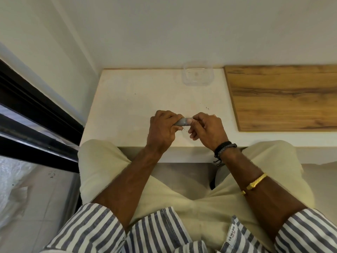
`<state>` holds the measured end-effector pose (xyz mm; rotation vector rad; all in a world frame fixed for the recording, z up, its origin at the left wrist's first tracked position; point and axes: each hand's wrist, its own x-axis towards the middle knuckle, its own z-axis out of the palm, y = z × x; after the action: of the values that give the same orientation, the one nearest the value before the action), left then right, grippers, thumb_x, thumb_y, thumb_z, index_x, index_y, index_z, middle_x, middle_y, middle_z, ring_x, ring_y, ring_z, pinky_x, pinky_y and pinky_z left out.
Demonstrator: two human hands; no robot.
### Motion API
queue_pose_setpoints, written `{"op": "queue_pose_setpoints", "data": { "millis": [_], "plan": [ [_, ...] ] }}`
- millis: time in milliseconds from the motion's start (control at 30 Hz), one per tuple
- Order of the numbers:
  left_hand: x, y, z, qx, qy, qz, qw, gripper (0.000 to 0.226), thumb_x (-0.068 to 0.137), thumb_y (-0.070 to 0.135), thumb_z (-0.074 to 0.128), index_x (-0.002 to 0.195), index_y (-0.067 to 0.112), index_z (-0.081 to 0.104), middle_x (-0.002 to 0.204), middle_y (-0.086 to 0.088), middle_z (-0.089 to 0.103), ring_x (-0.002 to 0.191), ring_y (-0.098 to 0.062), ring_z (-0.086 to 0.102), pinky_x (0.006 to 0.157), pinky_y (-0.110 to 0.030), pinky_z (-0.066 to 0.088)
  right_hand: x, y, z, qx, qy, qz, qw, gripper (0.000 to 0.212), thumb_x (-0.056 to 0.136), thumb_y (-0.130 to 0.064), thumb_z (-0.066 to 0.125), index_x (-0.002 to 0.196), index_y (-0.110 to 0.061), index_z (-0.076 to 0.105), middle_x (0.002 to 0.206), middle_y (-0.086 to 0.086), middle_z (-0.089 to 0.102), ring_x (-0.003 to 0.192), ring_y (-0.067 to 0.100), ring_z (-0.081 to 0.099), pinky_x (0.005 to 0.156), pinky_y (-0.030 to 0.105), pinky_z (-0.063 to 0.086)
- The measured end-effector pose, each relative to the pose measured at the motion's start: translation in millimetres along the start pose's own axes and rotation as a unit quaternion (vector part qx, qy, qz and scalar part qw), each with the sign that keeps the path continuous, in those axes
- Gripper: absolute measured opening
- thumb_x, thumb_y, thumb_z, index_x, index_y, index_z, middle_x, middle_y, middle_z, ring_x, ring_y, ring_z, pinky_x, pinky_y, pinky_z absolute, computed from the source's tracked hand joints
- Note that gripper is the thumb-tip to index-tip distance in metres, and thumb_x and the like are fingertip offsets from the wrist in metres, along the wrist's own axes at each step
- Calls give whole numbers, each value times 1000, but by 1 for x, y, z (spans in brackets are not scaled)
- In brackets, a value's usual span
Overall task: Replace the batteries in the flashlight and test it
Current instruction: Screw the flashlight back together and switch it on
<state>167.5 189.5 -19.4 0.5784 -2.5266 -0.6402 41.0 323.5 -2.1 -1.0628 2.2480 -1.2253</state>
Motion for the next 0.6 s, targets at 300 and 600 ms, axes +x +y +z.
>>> {"op": "queue_pose_setpoints", "data": {
  "millis": [300, 600],
  "plan": [
    [1, 5, 2, 2, -2, 4, 1000, 28, 90, 19, 68, 117, 13, 69, 106, -6, 71, 100, -28, 57, 81, -48, 51, 1, -6, 0, 12, -6, 63, 998, 57, 99, -59, 42, 88, -13, 73, 71, 1, 75, 50, 13, 70, 57, 31, 63],
    [0, 1, 4, 3, 1, -21, 1000, 29, 88, 20, 70, 117, 13, 69, 103, -6, 70, 96, -27, 57, 78, -48, 52, 1, 2, -7, 147, -48, 40, 987, 36, 94, -10, 69, 128, -2, 65, 111, 16, 75, 92, 21, 77, 82, 33, 63]
  ]
}}
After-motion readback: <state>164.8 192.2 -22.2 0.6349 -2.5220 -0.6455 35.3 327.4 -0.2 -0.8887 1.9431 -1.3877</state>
